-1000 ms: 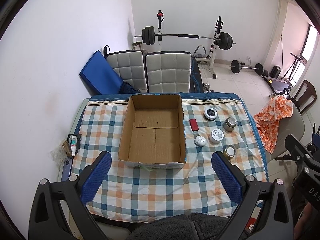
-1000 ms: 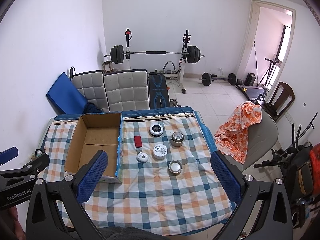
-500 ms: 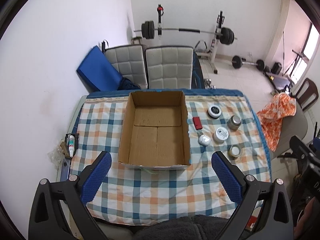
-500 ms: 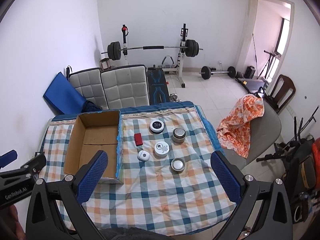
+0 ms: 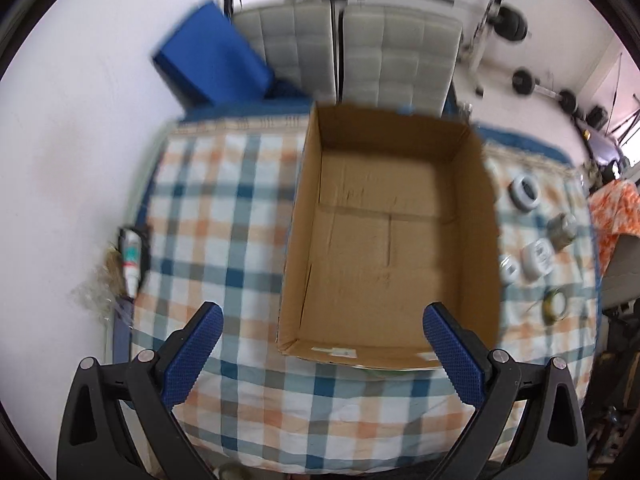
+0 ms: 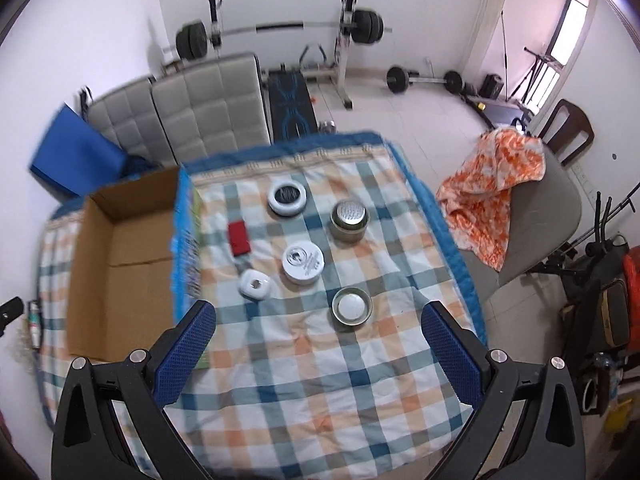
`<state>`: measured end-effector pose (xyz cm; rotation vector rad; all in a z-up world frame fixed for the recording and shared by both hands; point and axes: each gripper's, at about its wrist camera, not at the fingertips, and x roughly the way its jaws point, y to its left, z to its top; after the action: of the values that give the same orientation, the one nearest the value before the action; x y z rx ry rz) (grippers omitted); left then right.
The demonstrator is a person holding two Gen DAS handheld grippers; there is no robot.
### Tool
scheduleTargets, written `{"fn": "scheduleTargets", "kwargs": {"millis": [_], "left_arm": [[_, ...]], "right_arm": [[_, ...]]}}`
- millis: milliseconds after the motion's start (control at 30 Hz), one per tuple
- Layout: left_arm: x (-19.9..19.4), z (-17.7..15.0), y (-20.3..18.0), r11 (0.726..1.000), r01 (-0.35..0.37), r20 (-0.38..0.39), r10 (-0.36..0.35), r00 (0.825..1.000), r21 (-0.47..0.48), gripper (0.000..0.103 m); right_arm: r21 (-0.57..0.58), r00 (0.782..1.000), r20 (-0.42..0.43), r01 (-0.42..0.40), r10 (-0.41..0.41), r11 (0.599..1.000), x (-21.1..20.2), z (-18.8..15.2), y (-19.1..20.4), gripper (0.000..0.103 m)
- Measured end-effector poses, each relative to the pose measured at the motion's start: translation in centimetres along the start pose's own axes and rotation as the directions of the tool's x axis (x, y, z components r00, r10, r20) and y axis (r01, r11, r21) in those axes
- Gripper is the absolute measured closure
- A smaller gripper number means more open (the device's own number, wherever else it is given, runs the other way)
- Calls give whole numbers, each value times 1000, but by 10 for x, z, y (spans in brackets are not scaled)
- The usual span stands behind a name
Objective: Organize rigid objects
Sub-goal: 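Clamp the box wall with the left tool while the right tool grasps the white cream jar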
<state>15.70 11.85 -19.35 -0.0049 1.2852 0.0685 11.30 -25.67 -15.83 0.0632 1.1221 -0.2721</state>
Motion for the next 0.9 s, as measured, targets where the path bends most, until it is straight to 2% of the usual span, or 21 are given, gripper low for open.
{"fn": "scheduleTargets", "kwargs": {"millis": [67,200,233,300,400,600,633,800,900], "left_arm": [[31,3,7,1000,-21,-52,21,998,-3,0],[84,4,17,1000,-28,-148,29,988,7,1],[99,5,19,999,-34,-172,36,984,15,3],[123,4,22,999,-28,-229,34,973,26,15],[156,2,29,1000,-10,-301,18,953,28,23],[185,-1,36,1000,20,-348,-11,937,23,34],[188,-2,37,999,31,-351,-21,936,22,37],[204,-10,37,998,51,-390,-37,920,28,78],[210,-18,41,998,48,-400,-33,916,27,88]], "right_arm": [[11,999,-51,2,-1,1000,38,0,1,0],[20,992,-126,5,-2,1000,88,-3,4,0],[22,990,-141,8,-5,1000,96,-5,4,0],[23,984,-175,18,-14,1000,114,-7,5,0],[17,976,-214,36,-31,999,132,-13,7,0],[-8,967,-251,54,-54,999,150,-20,12,0],[-14,965,-256,55,-57,998,153,-21,14,0],[-15,960,-272,59,-60,998,165,-20,17,0],[2,959,-277,60,-57,998,172,-17,14,0]]}}
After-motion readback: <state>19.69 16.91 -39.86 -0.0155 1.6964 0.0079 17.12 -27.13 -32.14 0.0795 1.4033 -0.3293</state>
